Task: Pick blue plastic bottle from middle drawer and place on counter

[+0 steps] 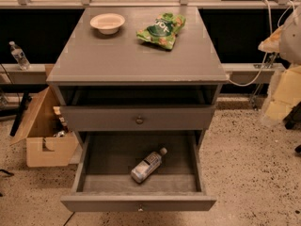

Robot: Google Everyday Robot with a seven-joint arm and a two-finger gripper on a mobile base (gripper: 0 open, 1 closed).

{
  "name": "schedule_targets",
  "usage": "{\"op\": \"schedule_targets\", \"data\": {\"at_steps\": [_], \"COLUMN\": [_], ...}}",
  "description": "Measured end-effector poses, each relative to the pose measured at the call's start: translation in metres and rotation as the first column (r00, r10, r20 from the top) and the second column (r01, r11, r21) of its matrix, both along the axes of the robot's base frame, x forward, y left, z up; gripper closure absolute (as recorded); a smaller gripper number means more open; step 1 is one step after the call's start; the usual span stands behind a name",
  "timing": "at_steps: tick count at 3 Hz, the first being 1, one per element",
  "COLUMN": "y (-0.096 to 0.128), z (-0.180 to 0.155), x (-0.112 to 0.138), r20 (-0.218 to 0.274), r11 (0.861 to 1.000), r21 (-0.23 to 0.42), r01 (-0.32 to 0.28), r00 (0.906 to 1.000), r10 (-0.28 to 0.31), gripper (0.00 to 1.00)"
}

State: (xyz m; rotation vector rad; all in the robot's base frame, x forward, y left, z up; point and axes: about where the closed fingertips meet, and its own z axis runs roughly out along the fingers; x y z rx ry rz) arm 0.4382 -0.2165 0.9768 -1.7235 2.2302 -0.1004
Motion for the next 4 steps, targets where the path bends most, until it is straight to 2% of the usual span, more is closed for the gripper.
{"op": "schedule_targets", "data": {"at_steps": [1,2,3,4], "y": [0.001,0.013,0.039,0.041], "z": [-0.001,-0.032,-0.086,-0.089], "x": [0.0,0.003,0.01,0.01], "r20": [0.01,-0.006,-0.04,-0.043], "r11": [1.0,0.997,0.984,0.983], "r21": [0.009,0.069,0.168,0.172], "r01": [0.002,-0.027,-0.056,-0.06], "r00": [0.9999,0.9996,0.9972,0.9967], "r10": [-0.002,0.028,0.063,0.068], "gripper": [0.0,0.0,0.0,0.0]}}
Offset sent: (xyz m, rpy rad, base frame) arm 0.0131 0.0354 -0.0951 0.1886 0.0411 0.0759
